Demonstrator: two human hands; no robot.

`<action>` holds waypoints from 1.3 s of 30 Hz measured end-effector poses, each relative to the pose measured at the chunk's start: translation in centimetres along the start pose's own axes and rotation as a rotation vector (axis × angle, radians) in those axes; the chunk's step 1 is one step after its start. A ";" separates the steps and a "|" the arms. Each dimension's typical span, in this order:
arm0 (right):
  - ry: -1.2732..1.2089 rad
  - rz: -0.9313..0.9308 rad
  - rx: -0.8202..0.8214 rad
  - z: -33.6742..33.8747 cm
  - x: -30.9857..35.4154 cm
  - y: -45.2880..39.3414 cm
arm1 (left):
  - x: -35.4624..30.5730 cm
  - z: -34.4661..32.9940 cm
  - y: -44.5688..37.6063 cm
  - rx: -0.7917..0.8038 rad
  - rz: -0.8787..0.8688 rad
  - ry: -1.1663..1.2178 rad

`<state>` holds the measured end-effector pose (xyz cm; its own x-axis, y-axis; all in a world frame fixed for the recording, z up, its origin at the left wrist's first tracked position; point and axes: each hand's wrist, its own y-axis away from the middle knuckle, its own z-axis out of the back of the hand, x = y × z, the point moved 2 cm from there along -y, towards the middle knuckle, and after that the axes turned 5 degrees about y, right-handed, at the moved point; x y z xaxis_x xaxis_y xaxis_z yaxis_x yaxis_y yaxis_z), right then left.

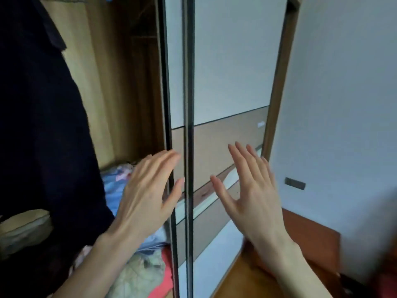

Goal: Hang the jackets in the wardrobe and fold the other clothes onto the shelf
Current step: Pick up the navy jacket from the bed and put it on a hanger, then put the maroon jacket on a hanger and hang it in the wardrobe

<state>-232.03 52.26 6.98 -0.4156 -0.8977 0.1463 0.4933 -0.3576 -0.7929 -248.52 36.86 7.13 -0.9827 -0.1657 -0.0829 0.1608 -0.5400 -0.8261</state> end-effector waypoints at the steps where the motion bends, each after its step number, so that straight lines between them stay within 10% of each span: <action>1: 0.038 -0.033 0.016 0.5 -1.7 1.2 | -1.7 -1.6 -0.1 -0.001 -0.017 0.048; 21: 0.439 -0.614 -0.030 19.0 -32.0 24.0 | -37.4 -26.3 -1.0 0.214 -0.155 0.585; 39: 0.787 -1.191 -0.142 32.2 -42.3 44.0 | -65.6 -39.6 3.3 0.527 -0.522 1.064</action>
<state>-168.18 66.22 -15.06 -0.8500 0.3025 0.4312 -0.5024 -0.7113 -0.4915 -187.20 78.60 -12.24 -0.4912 0.7632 -0.4199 -0.4830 -0.6398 -0.5978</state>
